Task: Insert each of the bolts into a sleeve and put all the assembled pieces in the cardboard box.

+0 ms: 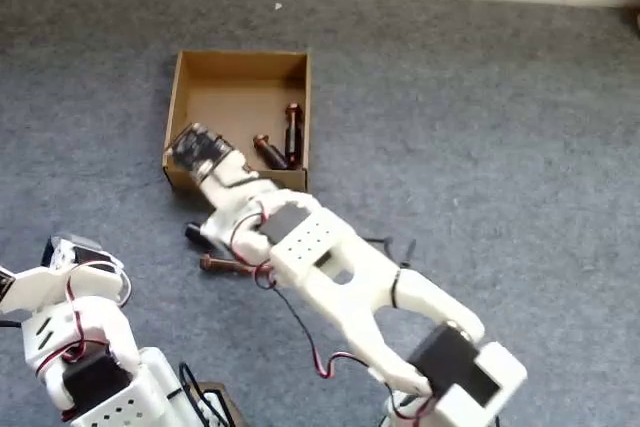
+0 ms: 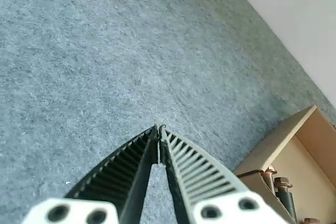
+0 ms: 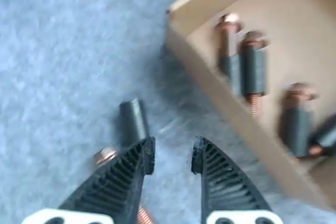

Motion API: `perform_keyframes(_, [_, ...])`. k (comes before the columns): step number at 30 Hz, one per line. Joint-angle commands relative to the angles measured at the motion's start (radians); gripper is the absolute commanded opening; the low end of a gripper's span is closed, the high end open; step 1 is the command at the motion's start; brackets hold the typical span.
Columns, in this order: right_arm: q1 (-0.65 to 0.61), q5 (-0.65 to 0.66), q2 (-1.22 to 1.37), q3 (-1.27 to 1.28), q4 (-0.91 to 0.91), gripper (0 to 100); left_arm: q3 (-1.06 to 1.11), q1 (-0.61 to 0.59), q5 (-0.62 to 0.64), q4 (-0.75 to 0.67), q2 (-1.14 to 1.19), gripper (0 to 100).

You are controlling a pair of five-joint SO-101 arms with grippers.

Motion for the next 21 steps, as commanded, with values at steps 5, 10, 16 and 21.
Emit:
perform_keyframes(5, [-0.077,-0.005,0.14,-0.122,0.033,11.0,-0.015,-0.008,-0.003,-0.021,-0.008,4])
perform_keyframes(10, [-0.081,-0.005,0.255,-0.3,0.162,11.0,-0.013,-0.008,-0.003,-0.021,-0.008,4])
perform_keyframes(16, [-0.082,-0.003,0.404,-0.46,0.254,11.0,-0.012,-0.004,-0.005,-0.021,-0.008,4])
perform_keyframes(21, [-0.102,-0.002,0.506,-0.553,0.311,10.9,-0.012,-0.002,-0.005,-0.021,-0.008,4])
